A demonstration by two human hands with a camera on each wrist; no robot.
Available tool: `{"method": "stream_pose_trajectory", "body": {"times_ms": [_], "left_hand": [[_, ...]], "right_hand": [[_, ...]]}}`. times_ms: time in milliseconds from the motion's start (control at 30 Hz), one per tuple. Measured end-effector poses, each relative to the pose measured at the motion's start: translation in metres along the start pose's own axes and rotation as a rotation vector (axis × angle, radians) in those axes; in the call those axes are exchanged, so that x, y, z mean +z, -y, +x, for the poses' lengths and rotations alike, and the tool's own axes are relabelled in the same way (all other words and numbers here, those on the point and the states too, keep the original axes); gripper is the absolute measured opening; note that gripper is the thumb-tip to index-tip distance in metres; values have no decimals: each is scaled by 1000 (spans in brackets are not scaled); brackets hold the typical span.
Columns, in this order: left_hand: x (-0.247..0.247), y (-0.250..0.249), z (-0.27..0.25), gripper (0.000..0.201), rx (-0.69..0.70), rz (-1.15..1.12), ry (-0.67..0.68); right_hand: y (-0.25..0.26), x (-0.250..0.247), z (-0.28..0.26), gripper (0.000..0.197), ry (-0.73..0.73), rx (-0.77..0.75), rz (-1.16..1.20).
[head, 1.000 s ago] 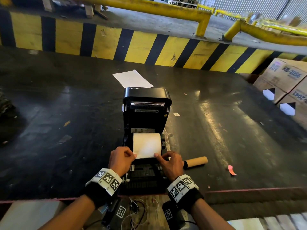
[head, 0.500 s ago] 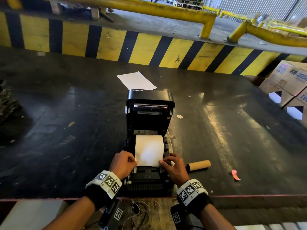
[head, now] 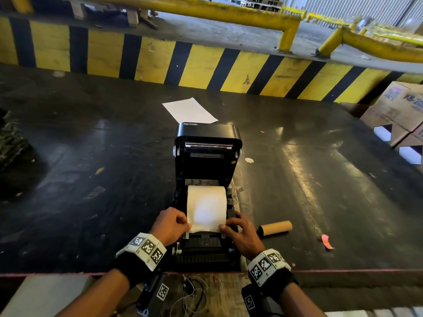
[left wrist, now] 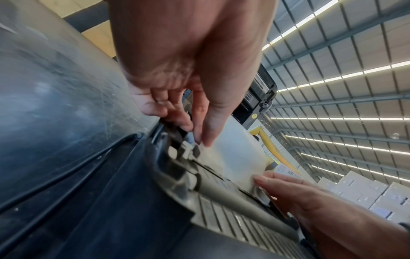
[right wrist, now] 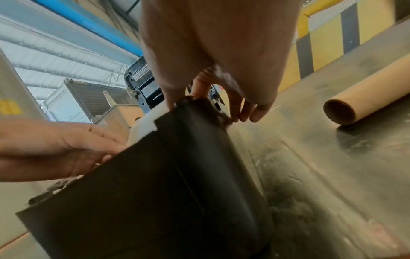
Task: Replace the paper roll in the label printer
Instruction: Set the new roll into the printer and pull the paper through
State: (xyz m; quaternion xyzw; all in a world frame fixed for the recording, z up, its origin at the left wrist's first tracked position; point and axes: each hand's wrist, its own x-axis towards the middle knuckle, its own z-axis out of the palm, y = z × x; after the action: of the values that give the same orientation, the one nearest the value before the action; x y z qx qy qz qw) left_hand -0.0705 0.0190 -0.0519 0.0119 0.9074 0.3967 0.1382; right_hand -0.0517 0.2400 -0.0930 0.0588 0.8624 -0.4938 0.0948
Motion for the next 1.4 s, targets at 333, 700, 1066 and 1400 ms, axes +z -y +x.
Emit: {"method": "stream_pose_trajectory", "body": {"times_ms": [333, 700, 1066, 1400], "left_hand": [[-1, 1, -4, 28, 33, 13, -8], [5, -6, 1, 22, -60, 124, -42], [2, -3, 3, 28, -63, 66, -41], [-5, -4, 10, 21, -96, 78, 61]], "right_hand": [[0, -4, 6, 17, 48, -7, 13], [14, 8, 15, 24, -72, 71, -167], [20, 0, 22, 32, 26, 111, -187], [15, -3, 23, 23, 52, 50, -191]]}}
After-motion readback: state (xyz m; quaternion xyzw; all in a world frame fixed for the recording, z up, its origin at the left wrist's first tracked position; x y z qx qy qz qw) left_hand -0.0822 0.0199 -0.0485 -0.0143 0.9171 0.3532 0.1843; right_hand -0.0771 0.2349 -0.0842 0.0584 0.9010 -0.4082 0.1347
